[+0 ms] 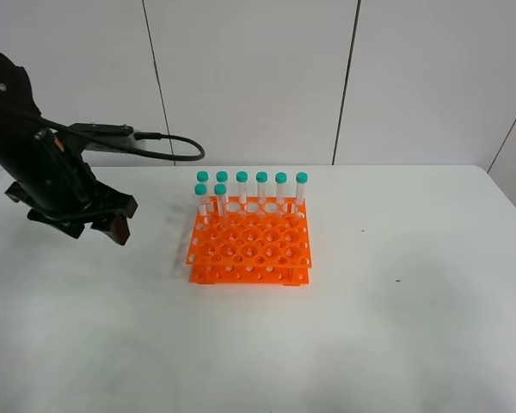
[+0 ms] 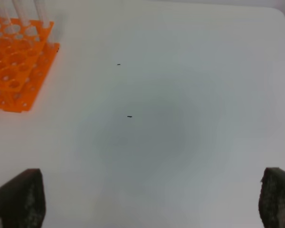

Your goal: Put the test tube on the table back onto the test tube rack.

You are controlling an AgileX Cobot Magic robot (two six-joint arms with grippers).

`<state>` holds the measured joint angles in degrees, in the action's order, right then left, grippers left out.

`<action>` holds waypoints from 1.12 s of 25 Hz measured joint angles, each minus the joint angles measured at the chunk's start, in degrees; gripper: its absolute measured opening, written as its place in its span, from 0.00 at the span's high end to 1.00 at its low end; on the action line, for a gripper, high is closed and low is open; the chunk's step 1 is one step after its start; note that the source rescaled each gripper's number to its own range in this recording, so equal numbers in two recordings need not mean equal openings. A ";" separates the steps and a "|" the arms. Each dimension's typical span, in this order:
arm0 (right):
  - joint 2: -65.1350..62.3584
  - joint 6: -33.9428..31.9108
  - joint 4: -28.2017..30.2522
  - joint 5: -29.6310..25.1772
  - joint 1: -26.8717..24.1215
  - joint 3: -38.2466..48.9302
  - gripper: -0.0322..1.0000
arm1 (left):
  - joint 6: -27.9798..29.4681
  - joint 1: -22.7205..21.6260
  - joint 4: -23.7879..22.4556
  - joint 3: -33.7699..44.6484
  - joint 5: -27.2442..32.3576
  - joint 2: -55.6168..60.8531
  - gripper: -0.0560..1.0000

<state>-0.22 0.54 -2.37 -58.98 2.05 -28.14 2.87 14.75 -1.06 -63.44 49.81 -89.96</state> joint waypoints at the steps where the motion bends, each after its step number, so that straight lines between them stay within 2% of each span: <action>1: 0.00 0.00 0.00 0.00 0.00 0.00 0.00 | 0.00 -1.12 0.00 0.00 0.86 -0.05 0.00; 6: 0.00 0.00 0.00 0.00 0.00 0.00 0.00 | -1.85 -7.30 -0.06 0.00 5.70 -0.04 0.00; 10: 0.00 0.00 0.00 0.00 0.00 0.00 0.00 | -2.47 -10.49 -0.06 0.61 7.97 1.08 0.00; 18: 0.00 0.00 0.00 0.00 0.00 0.00 0.00 | -2.87 -11.26 -0.13 10.01 8.79 10.26 0.00; 28: 0.00 0.00 0.00 0.00 0.00 0.00 0.00 | -0.36 -11.44 -0.08 28.56 9.21 39.90 0.00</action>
<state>-0.22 0.54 -2.37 -58.98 2.05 -28.14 2.51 3.31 -1.14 -34.89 59.03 -50.06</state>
